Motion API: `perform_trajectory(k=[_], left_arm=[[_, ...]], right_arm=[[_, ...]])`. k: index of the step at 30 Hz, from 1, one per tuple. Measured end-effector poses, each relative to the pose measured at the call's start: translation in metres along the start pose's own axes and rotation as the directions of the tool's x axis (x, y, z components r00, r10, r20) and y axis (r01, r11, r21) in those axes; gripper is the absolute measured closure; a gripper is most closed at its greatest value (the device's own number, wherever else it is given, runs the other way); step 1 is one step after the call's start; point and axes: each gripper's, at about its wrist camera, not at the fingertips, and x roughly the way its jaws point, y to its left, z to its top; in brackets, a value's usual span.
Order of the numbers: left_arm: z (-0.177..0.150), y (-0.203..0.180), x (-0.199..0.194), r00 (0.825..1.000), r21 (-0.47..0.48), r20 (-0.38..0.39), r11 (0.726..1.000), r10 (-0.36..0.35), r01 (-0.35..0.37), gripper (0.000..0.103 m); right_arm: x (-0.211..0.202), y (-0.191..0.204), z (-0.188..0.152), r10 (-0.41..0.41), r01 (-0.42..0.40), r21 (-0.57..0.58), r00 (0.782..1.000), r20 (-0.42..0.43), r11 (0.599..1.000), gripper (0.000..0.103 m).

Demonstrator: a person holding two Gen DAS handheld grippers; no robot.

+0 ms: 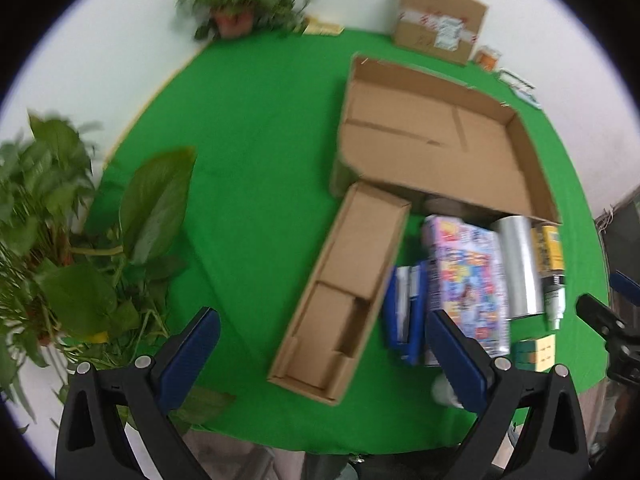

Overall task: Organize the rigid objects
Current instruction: 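Grasp the narrow cardboard box's wall with the left tool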

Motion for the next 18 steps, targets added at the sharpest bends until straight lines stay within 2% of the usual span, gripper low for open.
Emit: perform_trajectory(k=[3,5,8,11,12,13,14,15,16,18], left_arm=[[-0.004,0.021,0.028,0.997,-0.018,-0.071,0.999,-0.034,0.032,0.001],[-0.009,0.024,0.048,0.993,0.028,-0.119,1.0,0.005,-0.001,0.002],[-0.019,0.026,0.073,0.984,0.06,-0.176,0.997,-0.038,0.049,0.004],[-0.029,0.029,0.097,0.966,0.06,-0.238,0.991,-0.103,0.121,0.014],[-0.031,0.03,0.105,0.956,0.049,-0.258,0.987,-0.137,0.155,0.023],[-0.033,0.031,0.111,0.94,0.026,-0.287,0.979,-0.186,0.202,0.037],[-0.037,0.031,0.115,0.914,-0.012,-0.319,0.965,-0.251,0.261,0.04],[-0.039,0.031,0.112,0.909,-0.021,-0.307,0.957,-0.283,0.291,0.04],[-0.042,0.029,0.11,0.877,-0.037,-0.31,0.927,-0.367,0.374,0.04],[-0.047,0.027,0.109,0.826,-0.067,-0.343,0.889,-0.447,0.453,0.04]], right_arm=[[0.022,0.024,0.005,0.021,-0.021,0.006,0.997,-0.075,1.0,0.001],[0.038,0.041,0.004,0.037,-0.036,0.007,0.992,-0.123,0.999,0.001],[0.053,0.064,-0.006,0.034,-0.037,-0.015,0.986,-0.162,0.999,0.001],[0.062,0.079,-0.013,0.03,-0.039,-0.045,0.98,-0.194,0.998,0.001],[0.065,0.085,-0.014,0.026,-0.036,-0.049,0.98,-0.197,0.998,0.001],[0.065,0.084,-0.015,0.028,-0.038,-0.044,0.979,-0.203,0.998,0.001],[0.066,0.085,-0.016,0.035,-0.043,-0.035,0.977,-0.211,0.998,0.001],[0.068,0.088,-0.017,0.047,-0.054,-0.026,0.974,-0.221,0.998,0.002],[0.068,0.09,-0.018,0.062,-0.069,-0.023,0.971,-0.229,0.997,0.003],[0.068,0.094,-0.019,0.079,-0.087,-0.023,0.968,-0.236,0.996,0.003]])
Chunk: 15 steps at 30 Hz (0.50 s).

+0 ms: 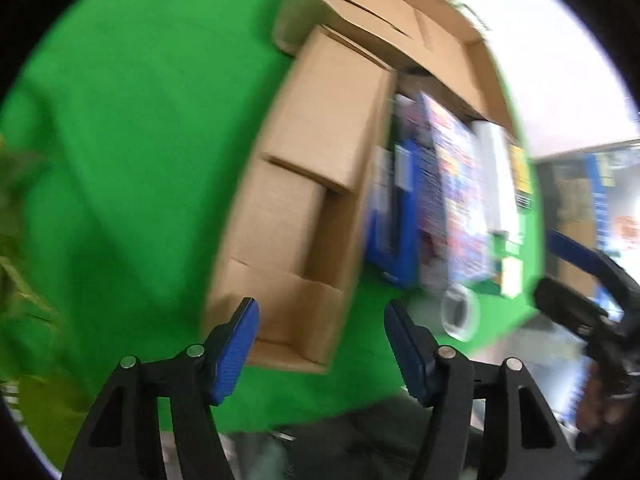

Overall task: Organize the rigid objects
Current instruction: 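Grasp the narrow cardboard box's wall with the left tool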

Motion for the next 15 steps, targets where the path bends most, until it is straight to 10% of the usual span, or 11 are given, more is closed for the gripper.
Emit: perform_trajectory(k=[12,15], left_arm=[[0.015,0.033,-0.005,0.979,0.007,0.008,0.979,0.201,-0.201,0.044],[0.007,0.029,0.018,0.983,0.001,-0.093,0.988,0.156,-0.157,0.075]], right_arm=[[0.033,0.039,0.008,0.11,-0.108,0.025,0.991,-0.078,0.994,0.005],[0.051,0.047,0.005,0.134,-0.129,0.053,0.982,-0.129,0.99,0.008]])
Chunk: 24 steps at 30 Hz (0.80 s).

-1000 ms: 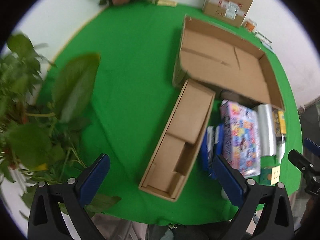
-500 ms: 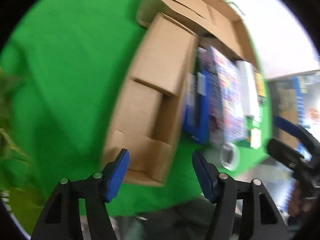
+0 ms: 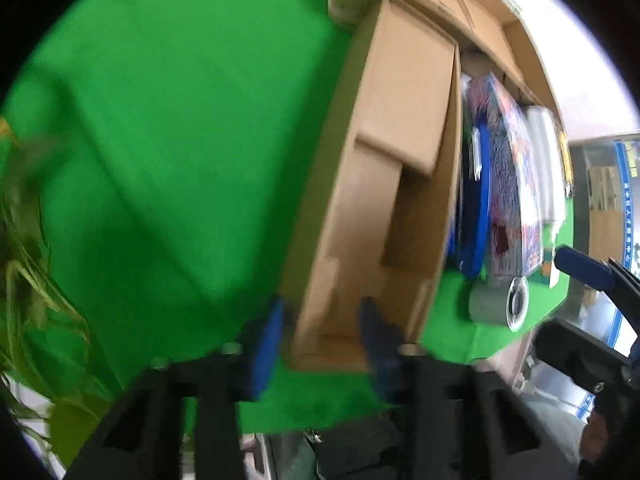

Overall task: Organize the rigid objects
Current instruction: 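Grasp the narrow cardboard box's wall with the left tool, then lift the narrow box and lower it into the large open box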

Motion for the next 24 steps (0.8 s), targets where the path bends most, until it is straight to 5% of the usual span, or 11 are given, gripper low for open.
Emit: perform_trajectory(k=[4,12,16,21,24], left_arm=[[-0.017,-0.01,0.003,0.992,0.024,-0.049,0.993,-0.116,0.117,0.081],[0.004,-0.012,0.015,0.994,0.021,-0.06,0.996,-0.087,0.088,0.081],[0.007,-0.027,0.029,0.996,0.044,-0.072,0.998,-0.043,0.046,0.083],[0.003,-0.028,0.034,0.997,0.025,-0.061,0.999,-0.042,0.044,0.082],[-0.002,-0.035,0.033,0.999,0.039,-0.043,0.999,0.003,-0.002,0.084]], right_arm=[[0.02,0.006,-0.01,0.032,-0.032,0.0,0.997,-0.071,0.999,0.013],[0.061,-0.01,-0.021,-0.015,0.025,0.082,0.992,-0.125,0.996,0.03],[0.083,-0.003,-0.025,-0.002,0.014,0.081,0.989,-0.148,0.997,0.057],[0.107,-0.016,-0.025,0.064,-0.034,0.17,0.983,-0.172,0.985,0.066],[0.11,-0.009,-0.023,0.091,-0.068,0.145,0.983,-0.159,0.987,0.081]])
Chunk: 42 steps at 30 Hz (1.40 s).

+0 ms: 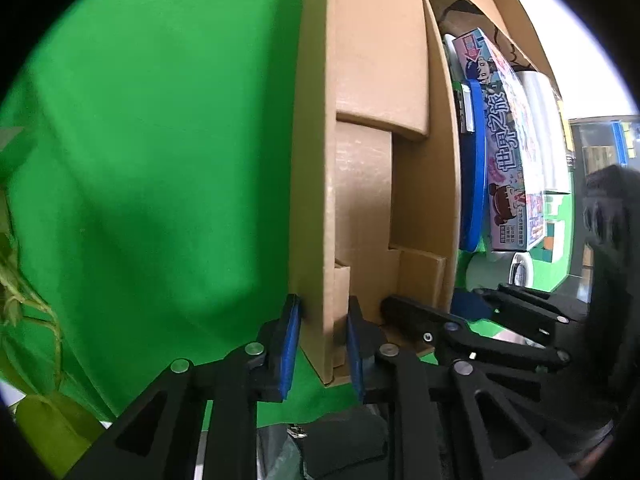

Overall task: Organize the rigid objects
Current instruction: 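Lift the narrow box and lower it into the large open box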

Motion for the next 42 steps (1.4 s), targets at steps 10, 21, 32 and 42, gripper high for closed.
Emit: perform_trajectory(k=[10,21,32,42], left_arm=[[-0.02,-0.029,-0.071,0.989,0.007,0.143,0.999,0.039,-0.041,0.083],[-0.014,-0.099,-0.193,0.891,-0.007,0.429,0.986,0.152,-0.164,0.084],[0.043,-0.195,-0.242,0.777,0.039,0.593,0.956,0.212,-0.291,0.084],[0.125,-0.219,-0.24,0.809,0.171,0.57,0.942,0.145,-0.289,0.084]], right_arm=[[-0.066,0.016,-0.001,0.043,-0.035,-0.115,0.996,0.075,0.993,0.081],[-0.203,0.016,0.008,0.192,-0.096,-0.291,0.928,0.32,0.952,0.081],[-0.313,-0.034,0.066,0.296,-0.149,-0.315,0.819,0.491,0.937,0.081],[-0.343,-0.104,0.137,0.247,-0.17,-0.188,0.801,0.545,0.967,0.081]])
